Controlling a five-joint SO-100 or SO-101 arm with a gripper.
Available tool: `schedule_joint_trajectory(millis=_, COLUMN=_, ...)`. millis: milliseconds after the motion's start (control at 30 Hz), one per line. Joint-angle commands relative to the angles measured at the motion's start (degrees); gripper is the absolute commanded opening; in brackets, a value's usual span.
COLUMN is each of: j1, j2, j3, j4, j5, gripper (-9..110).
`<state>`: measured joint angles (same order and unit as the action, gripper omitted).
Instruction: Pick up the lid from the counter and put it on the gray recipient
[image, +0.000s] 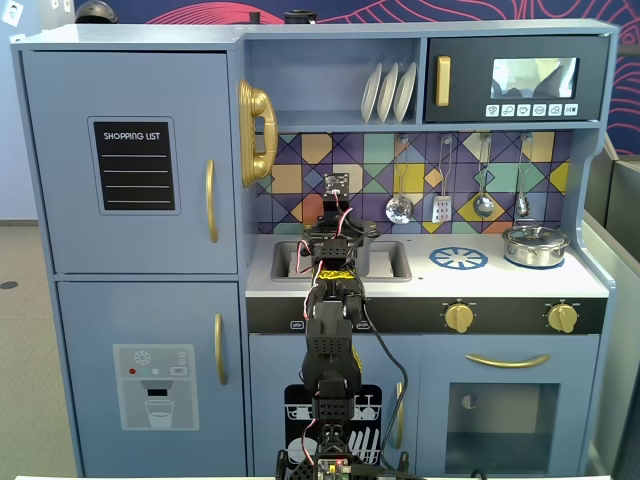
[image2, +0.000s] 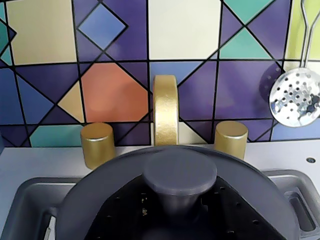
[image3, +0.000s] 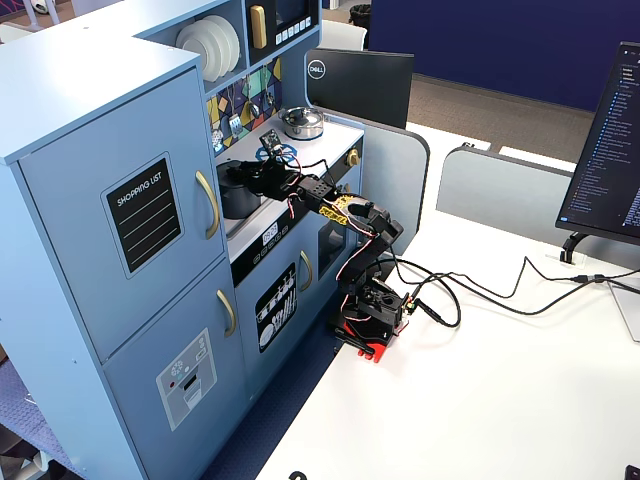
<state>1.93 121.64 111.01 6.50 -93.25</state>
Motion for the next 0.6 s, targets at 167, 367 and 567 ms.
schedule_joint_trajectory(millis=167, j1=0.18, j2=0.79, j3=0.44, j4=-2.9, j5=0.7, gripper=0)
schedule_joint_trajectory(millis=367, j1=0.62, j2=0.97, j3=1.05, j4=-3.08, j5=-0.18, gripper=7)
schedule_joint_trajectory(millis=567, j1=1.32, j2=2.72, j3=4.04, j4=-3.6, j5=-1.76, gripper=15)
